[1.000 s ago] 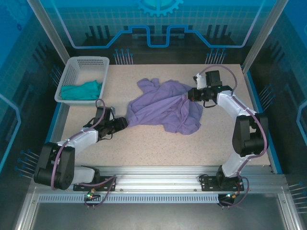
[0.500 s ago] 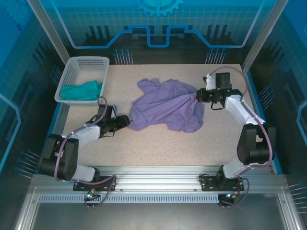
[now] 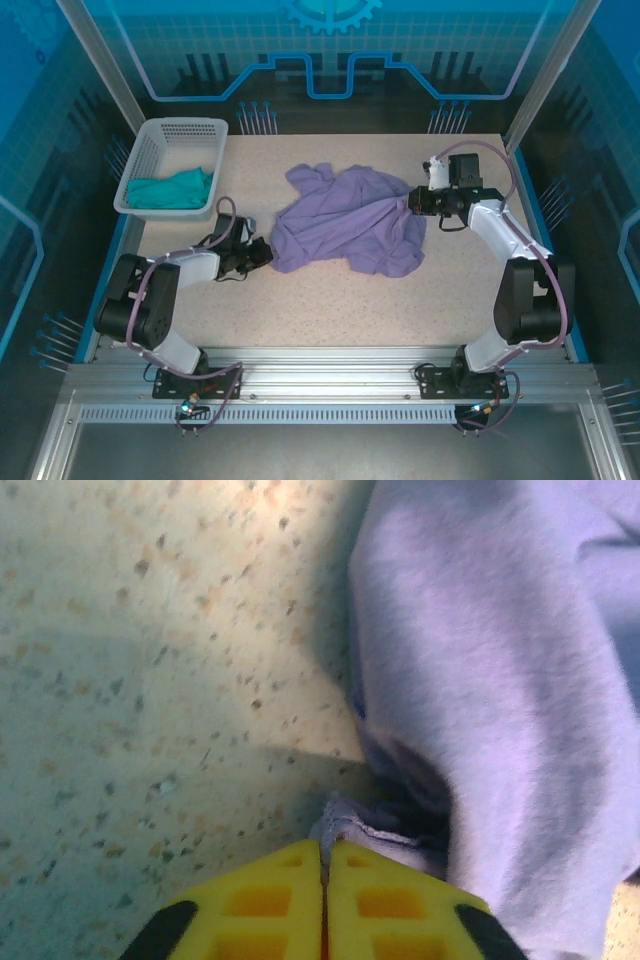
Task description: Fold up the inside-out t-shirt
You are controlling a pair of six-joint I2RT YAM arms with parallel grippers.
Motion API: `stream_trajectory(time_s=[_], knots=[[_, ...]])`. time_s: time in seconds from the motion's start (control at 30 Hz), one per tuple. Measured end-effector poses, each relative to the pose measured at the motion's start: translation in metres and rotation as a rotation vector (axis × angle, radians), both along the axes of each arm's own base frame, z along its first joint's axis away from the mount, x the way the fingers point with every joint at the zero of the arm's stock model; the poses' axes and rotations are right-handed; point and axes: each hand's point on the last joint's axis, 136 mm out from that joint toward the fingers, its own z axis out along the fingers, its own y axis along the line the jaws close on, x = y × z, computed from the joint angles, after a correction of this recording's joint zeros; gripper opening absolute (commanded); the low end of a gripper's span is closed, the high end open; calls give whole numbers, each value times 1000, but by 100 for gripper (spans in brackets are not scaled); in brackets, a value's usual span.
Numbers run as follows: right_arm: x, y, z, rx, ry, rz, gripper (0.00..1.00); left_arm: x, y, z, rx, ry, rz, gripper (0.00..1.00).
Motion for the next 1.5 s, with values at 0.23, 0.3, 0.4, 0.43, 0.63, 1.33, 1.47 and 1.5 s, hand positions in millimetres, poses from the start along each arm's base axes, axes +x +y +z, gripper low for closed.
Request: stream_trajectory(time_s=[0.23, 0.3, 0.4, 0.43, 0.63, 1.33, 1.47, 1.5], knots=[[-25, -2, 93, 4, -216, -5, 0, 13, 22, 137, -55, -313, 89, 0], [-39, -3, 154, 11, -366, -6, 0, 8, 32, 229, -76, -529, 137, 0], [-69, -4, 260, 29, -626, -9, 0, -28, 47, 376, -112, -875, 195, 0], [-83, -4, 295, 36, -710, -10, 0, -46, 54, 419, -120, -975, 221, 0], [-158, -10, 430, 35, -1035, -25, 0, -121, 86, 556, -90, -1287, 347, 0], [1, -29, 339, -79, -762, -142, 0, 127, 96, 461, 209, -815, 343, 0], [23, -30, 390, -55, -872, -162, 0, 136, 98, 536, 163, -965, 343, 0], [18, -30, 408, -47, -914, -166, 0, 127, 97, 553, 152, -1003, 341, 0]])
